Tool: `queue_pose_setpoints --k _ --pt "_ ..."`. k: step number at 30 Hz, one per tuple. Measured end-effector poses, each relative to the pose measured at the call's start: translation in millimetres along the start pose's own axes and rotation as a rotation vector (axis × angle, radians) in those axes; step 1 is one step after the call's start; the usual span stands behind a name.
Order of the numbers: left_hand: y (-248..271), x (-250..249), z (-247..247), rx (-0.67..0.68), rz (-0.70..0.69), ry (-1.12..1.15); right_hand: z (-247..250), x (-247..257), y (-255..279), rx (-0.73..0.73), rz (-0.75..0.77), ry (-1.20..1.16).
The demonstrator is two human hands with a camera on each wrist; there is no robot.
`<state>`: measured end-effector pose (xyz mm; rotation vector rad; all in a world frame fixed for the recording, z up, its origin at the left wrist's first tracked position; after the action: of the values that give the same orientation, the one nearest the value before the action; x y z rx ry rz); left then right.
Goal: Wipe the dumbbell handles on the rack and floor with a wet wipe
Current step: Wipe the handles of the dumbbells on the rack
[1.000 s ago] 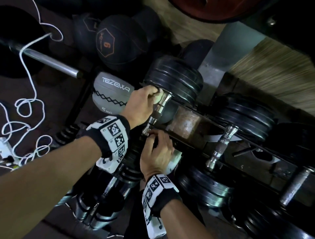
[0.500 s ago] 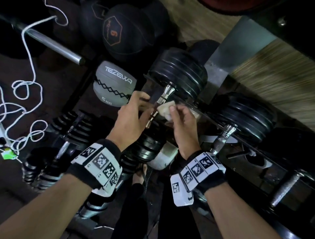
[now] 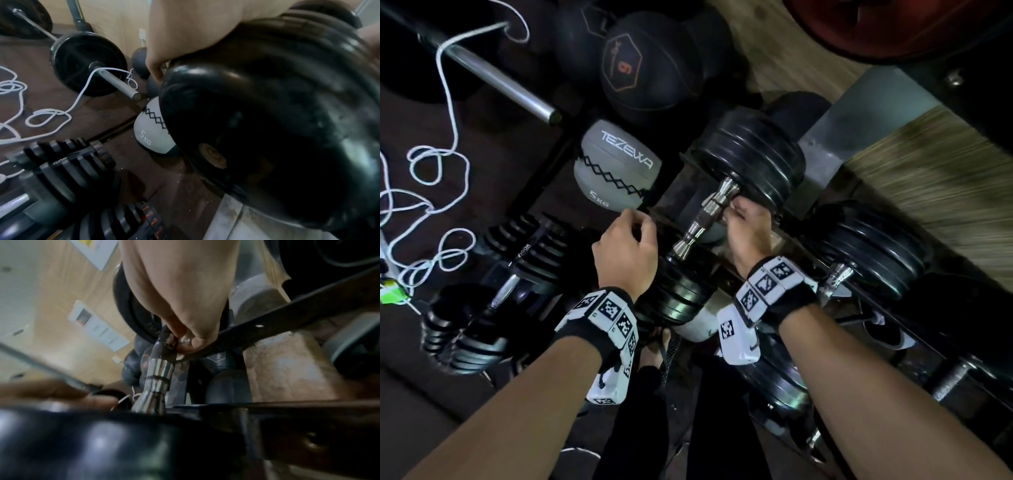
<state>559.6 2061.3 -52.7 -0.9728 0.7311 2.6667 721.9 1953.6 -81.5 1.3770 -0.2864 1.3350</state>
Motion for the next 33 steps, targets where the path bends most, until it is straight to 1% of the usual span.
queue_pose_setpoints --k 3,6,9,13,14,17,19,21,24,26,29,31,33 --pt "-0.6 0.8 -0.3 0.000 0.012 0.022 9.5 -4.0 21.1 -0.003 0.047 0.017" --pt "0.0 1.3 -1.2 0.012 0.023 0.018 8.6 -0.2 13.2 -0.025 0.101 0.056" --pt "0.3 0.9 -1.2 0.013 0.032 0.019 0.1 3.1 2.4 -0.036 0.068 0.034" --pt "0.2 0.3 -0.5 0.009 0.033 0.023 6.7 -2.9 33.7 0.003 0.051 0.039" --pt "0.3 0.3 -0.5 0.008 0.033 0.024 7.5 -4.2 34.4 -0.003 0.057 0.032" --pt "-0.2 0.8 -0.8 0.001 0.035 0.022 0.1 -0.4 13.4 -0.076 0.076 0.078" --pt "-1.1 1.8 -1.7 -0.005 0.036 0.026 -4.5 0.6 5.1 -0.113 0.056 0.061" --pt "-1.6 2.8 -2.1 -0.006 0.036 0.031 -3.5 -5.5 16.0 -0.089 0.030 0.048" --pt "-2.6 3.7 -2.8 -0.001 0.030 0.039 0.5 -17.1 37.4 -0.008 -0.021 0.013" --pt "-3.7 4.9 -3.2 0.004 0.026 0.036 -3.2 -16.0 29.8 -0.031 -0.043 -0.010" --pt "-5.7 6.6 -4.3 0.003 0.027 0.028 -10.1 -7.1 10.8 -0.082 -0.030 0.067" --pt "-5.3 6.7 -4.7 0.004 0.030 0.023 -11.1 -10.2 20.2 -0.067 -0.065 0.070" --pt "-4.4 5.4 -3.6 0.000 0.032 0.020 -9.5 -17.6 38.4 -0.016 -0.073 0.049"
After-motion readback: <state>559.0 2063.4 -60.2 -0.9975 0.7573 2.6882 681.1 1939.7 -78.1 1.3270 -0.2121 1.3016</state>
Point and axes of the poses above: each hand's wrist, its own y-axis away from the middle knuckle, its own z-axis out of the back of the hand, x = y × z, the point moved 4 cm from there along -y, towards the middle knuckle, and after that the axes turned 5 degrees about z, right-handed, at the moved point
